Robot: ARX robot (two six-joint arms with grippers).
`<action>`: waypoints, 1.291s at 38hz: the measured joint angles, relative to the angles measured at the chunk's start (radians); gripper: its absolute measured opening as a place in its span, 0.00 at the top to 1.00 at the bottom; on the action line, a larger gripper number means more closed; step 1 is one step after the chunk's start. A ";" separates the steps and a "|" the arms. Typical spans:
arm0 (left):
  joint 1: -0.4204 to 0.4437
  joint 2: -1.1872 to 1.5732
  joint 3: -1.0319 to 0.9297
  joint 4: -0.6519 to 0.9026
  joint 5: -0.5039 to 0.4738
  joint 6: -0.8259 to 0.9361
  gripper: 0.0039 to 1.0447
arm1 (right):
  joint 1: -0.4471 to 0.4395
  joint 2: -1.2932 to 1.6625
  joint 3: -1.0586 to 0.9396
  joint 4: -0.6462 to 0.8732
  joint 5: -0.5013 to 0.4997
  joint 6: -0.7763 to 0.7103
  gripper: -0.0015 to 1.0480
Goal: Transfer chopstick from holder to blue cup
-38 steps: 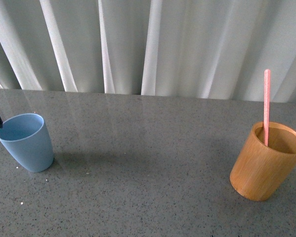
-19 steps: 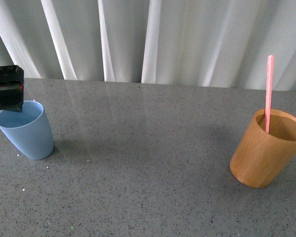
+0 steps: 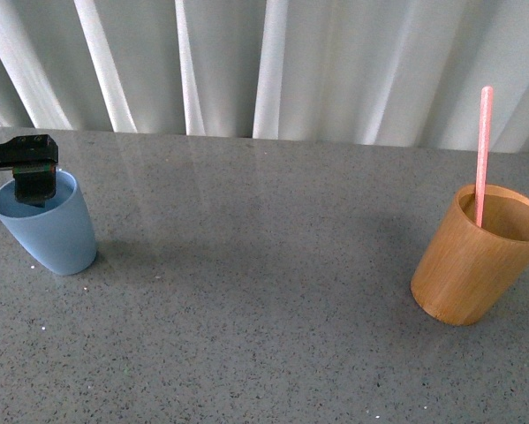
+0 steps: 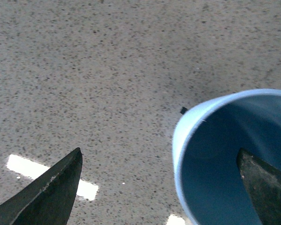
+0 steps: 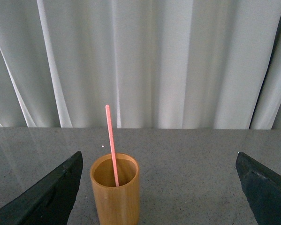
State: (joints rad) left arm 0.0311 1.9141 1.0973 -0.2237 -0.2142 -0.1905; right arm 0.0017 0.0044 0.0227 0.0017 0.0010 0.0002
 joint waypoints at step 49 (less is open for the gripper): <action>-0.145 -0.042 0.100 -0.144 0.017 0.084 0.97 | 0.000 0.000 0.000 0.000 0.000 0.000 0.10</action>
State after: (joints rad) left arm -0.1139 1.8721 1.1969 -0.3676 -0.1974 -0.1062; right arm 0.0017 0.0040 0.0227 0.0017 0.0010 0.0002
